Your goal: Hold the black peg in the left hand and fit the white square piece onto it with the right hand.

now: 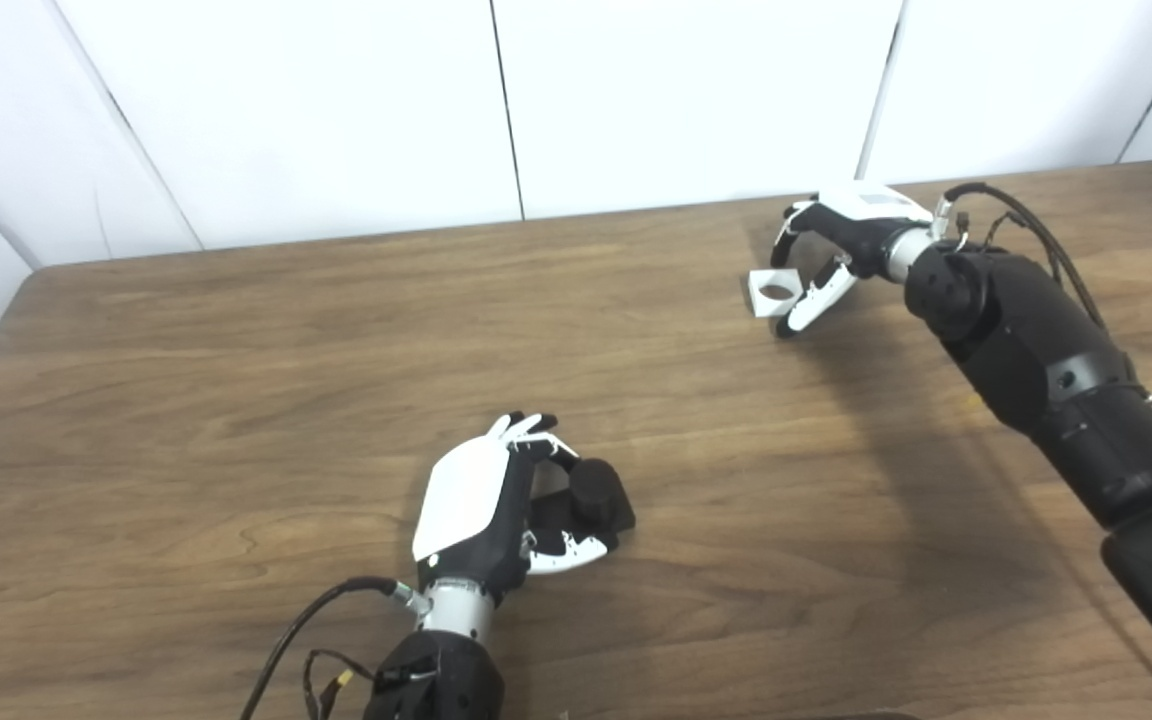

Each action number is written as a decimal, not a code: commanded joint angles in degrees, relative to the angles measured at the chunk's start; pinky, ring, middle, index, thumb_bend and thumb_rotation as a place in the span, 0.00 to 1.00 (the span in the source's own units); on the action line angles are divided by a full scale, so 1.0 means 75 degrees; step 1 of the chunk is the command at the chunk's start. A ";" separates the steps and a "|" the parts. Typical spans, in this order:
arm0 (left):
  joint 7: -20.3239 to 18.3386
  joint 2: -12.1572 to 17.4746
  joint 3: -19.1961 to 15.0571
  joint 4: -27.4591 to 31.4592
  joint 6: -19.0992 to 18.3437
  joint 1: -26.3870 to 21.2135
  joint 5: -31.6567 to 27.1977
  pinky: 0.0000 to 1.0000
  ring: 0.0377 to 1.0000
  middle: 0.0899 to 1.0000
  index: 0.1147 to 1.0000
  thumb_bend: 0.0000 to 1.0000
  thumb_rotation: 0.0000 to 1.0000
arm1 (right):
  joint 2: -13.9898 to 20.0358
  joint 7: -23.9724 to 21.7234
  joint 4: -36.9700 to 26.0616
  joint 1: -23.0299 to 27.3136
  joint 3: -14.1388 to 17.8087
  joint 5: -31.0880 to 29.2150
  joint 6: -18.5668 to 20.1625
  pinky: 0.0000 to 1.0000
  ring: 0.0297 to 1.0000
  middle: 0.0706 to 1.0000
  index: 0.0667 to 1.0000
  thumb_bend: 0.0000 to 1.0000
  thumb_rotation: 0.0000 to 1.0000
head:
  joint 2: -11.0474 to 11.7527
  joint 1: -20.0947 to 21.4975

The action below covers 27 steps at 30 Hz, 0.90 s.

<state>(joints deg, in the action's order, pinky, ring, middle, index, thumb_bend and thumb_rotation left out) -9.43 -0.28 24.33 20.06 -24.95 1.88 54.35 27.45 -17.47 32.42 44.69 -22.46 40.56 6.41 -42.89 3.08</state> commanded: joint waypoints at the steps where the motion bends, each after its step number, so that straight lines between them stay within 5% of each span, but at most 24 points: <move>1: -0.0175 -0.0034 0.0046 -0.0011 -0.0076 0.0021 0.0054 0.89 0.96 0.87 0.42 0.52 0.07 | 0.0070 0.0210 -0.0093 0.0393 0.0067 -0.0010 -0.0136 1.00 1.00 0.92 0.60 0.87 0.25 | -0.0004 0.0007; 5: -0.0159 -0.0023 0.0059 -0.0024 -0.0051 0.0017 0.0068 0.90 0.96 0.87 0.42 0.52 0.07 | 0.0062 0.0257 -0.0107 0.0378 0.0047 0.0005 -0.0203 1.00 0.99 0.90 0.56 0.84 0.21 | -0.0004 0.0007; 6: -0.0152 -0.0014 0.0068 -0.0027 -0.0039 0.0013 0.0082 0.89 0.95 0.87 0.42 0.52 0.07 | 0.0060 0.0266 -0.0109 0.0377 0.0043 0.0007 -0.0208 1.00 0.99 0.90 0.50 0.66 0.17 | -0.0004 0.0007; 8: -0.0162 -0.0013 0.0071 -0.0022 -0.0049 0.0007 0.0098 0.89 0.95 0.87 0.42 0.52 0.07 | 0.0056 0.0286 -0.0088 0.0381 0.0035 -0.0005 -0.0248 1.00 0.98 0.90 0.46 0.54 0.14 | -0.0004 0.0007; 27: -0.0192 -0.0077 0.0022 -0.0004 -0.0072 -0.0018 0.0070 0.88 0.96 0.87 0.42 0.52 0.07 | 0.0115 0.0211 -0.0161 0.0341 -0.0064 0.0047 -0.0232 1.00 0.98 0.89 0.45 0.52 0.14 | -0.0025 0.0009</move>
<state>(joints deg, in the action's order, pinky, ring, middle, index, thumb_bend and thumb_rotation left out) -9.75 -0.64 24.35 20.15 -25.42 1.87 55.22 27.21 -16.82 32.05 44.82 -23.10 40.06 4.80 -43.07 3.08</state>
